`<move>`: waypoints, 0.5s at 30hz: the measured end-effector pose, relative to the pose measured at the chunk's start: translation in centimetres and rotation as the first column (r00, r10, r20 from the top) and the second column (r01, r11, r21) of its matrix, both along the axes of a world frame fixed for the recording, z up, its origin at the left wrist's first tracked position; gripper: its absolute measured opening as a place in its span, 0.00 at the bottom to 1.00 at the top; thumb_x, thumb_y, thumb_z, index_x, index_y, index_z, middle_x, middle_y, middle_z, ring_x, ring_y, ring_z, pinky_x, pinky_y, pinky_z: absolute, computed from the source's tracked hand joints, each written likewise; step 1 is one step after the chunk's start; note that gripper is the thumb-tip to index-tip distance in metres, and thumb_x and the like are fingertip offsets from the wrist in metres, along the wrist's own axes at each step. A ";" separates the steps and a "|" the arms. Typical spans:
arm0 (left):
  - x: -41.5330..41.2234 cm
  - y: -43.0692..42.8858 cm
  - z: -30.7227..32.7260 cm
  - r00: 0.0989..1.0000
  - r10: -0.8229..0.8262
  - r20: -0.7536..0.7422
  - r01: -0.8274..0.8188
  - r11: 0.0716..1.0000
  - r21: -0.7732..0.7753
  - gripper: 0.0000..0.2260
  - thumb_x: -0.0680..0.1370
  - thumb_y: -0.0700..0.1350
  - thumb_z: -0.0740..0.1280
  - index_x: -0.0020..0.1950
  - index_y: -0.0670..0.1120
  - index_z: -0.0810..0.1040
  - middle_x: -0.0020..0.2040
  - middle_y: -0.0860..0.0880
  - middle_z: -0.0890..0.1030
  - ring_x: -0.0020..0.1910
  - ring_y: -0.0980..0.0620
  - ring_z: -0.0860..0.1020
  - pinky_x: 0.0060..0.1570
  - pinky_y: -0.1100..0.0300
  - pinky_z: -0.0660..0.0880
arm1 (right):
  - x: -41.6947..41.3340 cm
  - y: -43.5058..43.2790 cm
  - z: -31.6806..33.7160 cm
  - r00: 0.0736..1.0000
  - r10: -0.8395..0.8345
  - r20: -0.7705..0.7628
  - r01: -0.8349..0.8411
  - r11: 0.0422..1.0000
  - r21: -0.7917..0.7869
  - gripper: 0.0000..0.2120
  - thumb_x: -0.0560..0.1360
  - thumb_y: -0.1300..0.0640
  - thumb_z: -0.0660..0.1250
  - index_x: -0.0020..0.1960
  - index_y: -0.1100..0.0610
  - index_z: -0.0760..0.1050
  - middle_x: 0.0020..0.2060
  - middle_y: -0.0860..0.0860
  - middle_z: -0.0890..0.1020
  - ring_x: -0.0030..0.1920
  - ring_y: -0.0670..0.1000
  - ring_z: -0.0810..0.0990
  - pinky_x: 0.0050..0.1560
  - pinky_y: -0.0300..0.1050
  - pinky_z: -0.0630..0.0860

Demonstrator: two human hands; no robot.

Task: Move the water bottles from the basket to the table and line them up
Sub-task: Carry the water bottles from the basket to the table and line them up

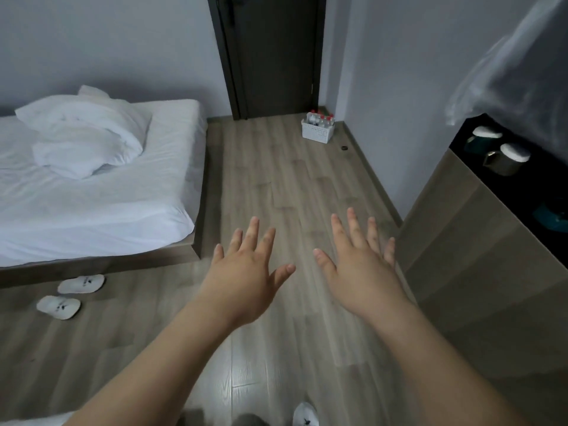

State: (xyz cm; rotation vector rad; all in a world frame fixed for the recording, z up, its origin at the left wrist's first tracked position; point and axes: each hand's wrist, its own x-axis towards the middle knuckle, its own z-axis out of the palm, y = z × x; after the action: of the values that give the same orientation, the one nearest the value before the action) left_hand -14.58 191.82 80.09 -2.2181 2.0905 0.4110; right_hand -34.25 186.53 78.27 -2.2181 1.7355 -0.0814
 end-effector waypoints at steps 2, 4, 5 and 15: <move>1.7 -3.2 -0.1 1.000 0.012 -0.010 -0.012 1.000 -0.010 0.37 0.80 0.70 0.44 0.84 0.53 0.41 0.83 0.49 0.36 0.83 0.44 0.44 0.79 0.40 0.51 | 1.8 -3.5 0.0 1.000 0.017 -0.011 -0.017 1.000 -0.007 0.35 0.83 0.33 0.44 0.84 0.45 0.36 0.82 0.48 0.33 0.81 0.58 0.32 0.78 0.68 0.36; 3.6 -6.8 -0.5 1.000 0.020 -0.020 -0.020 1.000 -0.024 0.37 0.80 0.70 0.45 0.84 0.54 0.41 0.83 0.49 0.37 0.83 0.44 0.44 0.79 0.40 0.51 | 3.6 -7.1 -0.2 1.000 0.022 -0.016 -0.023 1.000 -0.013 0.36 0.83 0.33 0.44 0.84 0.45 0.36 0.82 0.48 0.34 0.81 0.58 0.31 0.78 0.68 0.36; 4.7 -8.6 -0.7 0.999 0.023 -0.027 -0.024 0.999 -0.031 0.37 0.80 0.70 0.45 0.84 0.54 0.42 0.83 0.49 0.37 0.83 0.44 0.44 0.79 0.40 0.52 | 4.6 -8.9 -0.3 1.000 0.023 -0.018 -0.024 1.000 -0.016 0.36 0.83 0.33 0.44 0.84 0.45 0.36 0.82 0.48 0.34 0.81 0.58 0.31 0.78 0.68 0.36; 15.9 -29.2 -1.4 0.997 -0.070 -0.043 0.068 0.996 -0.058 0.37 0.80 0.70 0.46 0.84 0.53 0.42 0.84 0.48 0.38 0.83 0.44 0.46 0.79 0.40 0.52 | 15.5 -27.4 -0.3 0.997 -0.062 -0.036 0.061 0.998 -0.030 0.36 0.83 0.33 0.45 0.84 0.45 0.37 0.82 0.47 0.34 0.81 0.58 0.32 0.77 0.67 0.36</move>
State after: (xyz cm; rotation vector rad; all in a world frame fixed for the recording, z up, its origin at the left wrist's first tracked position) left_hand 1.35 162.61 78.72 -2.1782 2.2210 0.4058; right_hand -18.76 159.08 77.92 -2.2000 1.8330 -0.0807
